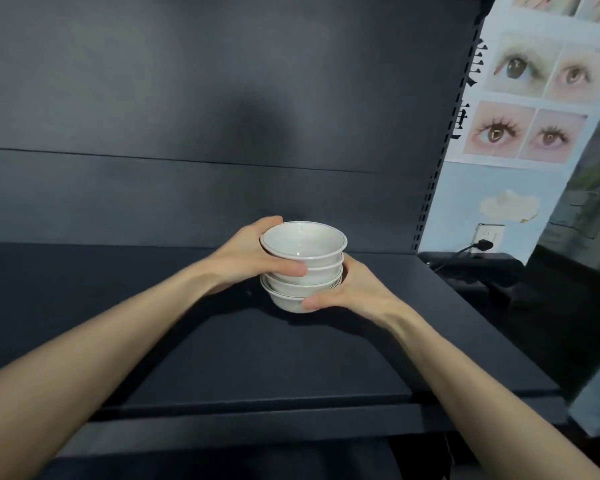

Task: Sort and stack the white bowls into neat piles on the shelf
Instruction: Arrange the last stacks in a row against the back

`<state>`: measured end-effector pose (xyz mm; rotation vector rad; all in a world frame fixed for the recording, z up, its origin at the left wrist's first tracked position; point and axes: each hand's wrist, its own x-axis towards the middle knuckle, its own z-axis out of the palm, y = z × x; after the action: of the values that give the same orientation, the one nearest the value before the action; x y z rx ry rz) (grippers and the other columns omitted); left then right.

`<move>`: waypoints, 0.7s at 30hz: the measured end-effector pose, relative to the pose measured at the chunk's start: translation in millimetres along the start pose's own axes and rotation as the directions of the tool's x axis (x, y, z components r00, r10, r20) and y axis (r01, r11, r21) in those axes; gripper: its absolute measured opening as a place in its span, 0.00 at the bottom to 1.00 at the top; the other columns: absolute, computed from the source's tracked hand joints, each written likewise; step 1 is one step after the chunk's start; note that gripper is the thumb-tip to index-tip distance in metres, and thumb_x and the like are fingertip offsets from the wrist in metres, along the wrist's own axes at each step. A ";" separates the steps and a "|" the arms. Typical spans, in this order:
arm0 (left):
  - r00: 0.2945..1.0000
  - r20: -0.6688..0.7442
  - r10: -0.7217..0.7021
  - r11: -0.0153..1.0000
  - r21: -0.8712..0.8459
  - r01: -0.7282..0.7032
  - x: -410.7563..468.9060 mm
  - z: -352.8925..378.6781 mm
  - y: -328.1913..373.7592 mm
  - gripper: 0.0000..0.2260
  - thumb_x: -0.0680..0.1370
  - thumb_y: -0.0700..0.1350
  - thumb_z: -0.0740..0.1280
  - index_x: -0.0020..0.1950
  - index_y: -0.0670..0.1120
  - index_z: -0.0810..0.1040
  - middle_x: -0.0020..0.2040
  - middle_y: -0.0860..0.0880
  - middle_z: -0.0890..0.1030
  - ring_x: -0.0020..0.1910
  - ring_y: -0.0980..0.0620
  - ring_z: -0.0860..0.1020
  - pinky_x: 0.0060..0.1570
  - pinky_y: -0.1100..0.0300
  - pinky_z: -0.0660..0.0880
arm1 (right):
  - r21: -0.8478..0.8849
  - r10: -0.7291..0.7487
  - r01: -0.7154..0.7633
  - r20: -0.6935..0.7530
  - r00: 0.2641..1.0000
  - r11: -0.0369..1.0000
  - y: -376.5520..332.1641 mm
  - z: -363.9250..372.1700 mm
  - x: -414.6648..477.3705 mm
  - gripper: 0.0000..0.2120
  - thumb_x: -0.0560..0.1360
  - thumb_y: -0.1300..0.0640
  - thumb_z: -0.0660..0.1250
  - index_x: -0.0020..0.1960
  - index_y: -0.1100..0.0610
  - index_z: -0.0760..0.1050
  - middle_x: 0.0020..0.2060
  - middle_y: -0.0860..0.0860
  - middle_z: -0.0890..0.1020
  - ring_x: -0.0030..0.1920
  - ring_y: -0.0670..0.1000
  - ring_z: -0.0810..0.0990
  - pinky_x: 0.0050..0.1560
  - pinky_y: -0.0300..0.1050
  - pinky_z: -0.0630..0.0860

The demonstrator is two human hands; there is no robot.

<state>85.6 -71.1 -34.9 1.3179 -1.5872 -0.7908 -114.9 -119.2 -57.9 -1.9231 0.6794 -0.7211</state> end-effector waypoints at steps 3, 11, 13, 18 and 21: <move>0.996 -0.084 -0.025 1.000 0.017 0.026 -31.2 -30.3 8.5 0.29 0.54 0.52 0.79 0.49 0.43 0.73 0.44 0.52 0.77 0.42 0.58 0.77 0.48 0.59 0.75 | 0.020 -0.042 0.041 0.054 0.998 0.999 -17.4 26.9 14.1 0.28 0.63 0.68 0.78 0.53 0.44 0.76 0.50 0.42 0.84 0.53 0.43 0.82 0.56 0.41 0.78; 0.943 -0.331 -0.048 0.996 0.050 0.068 -150.9 -144.1 16.3 0.21 0.59 0.45 0.78 0.49 0.50 0.75 0.44 0.55 0.82 0.43 0.61 0.81 0.44 0.67 0.78 | 0.123 -0.181 0.153 0.264 0.947 0.981 -90.8 155.9 52.2 0.27 0.63 0.70 0.77 0.52 0.46 0.75 0.45 0.41 0.85 0.48 0.40 0.83 0.45 0.33 0.77; 0.930 -0.363 -0.050 0.994 0.078 0.083 -189.5 -176.9 13.0 0.26 0.58 0.48 0.80 0.52 0.43 0.76 0.44 0.51 0.83 0.44 0.57 0.81 0.44 0.64 0.78 | 0.148 -0.212 0.174 0.302 0.929 0.974 -109.7 200.7 57.0 0.27 0.63 0.71 0.77 0.52 0.46 0.76 0.45 0.40 0.85 0.48 0.40 0.83 0.45 0.33 0.77; 0.885 -0.460 -0.065 0.991 0.074 0.111 -294.6 -262.3 0.8 0.26 0.56 0.51 0.78 0.50 0.44 0.77 0.40 0.55 0.83 0.40 0.58 0.81 0.39 0.67 0.75 | 0.210 -0.273 0.203 0.395 0.877 0.956 -155.8 328.1 67.4 0.29 0.62 0.70 0.78 0.56 0.48 0.76 0.51 0.45 0.85 0.53 0.45 0.83 0.53 0.42 0.79; 0.858 -0.509 -0.069 0.988 0.085 0.130 -351.8 -315.5 -12.8 0.26 0.56 0.51 0.78 0.49 0.43 0.77 0.41 0.53 0.82 0.42 0.57 0.80 0.41 0.65 0.75 | 0.242 -0.285 0.195 0.429 0.857 0.951 -180.4 404.5 74.9 0.32 0.61 0.67 0.79 0.61 0.50 0.74 0.54 0.47 0.84 0.55 0.46 0.82 0.57 0.46 0.78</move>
<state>390.0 289.3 -5.7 1.5495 -1.1609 -0.3650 256.3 132.9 -36.2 -1.9181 0.0682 -0.4305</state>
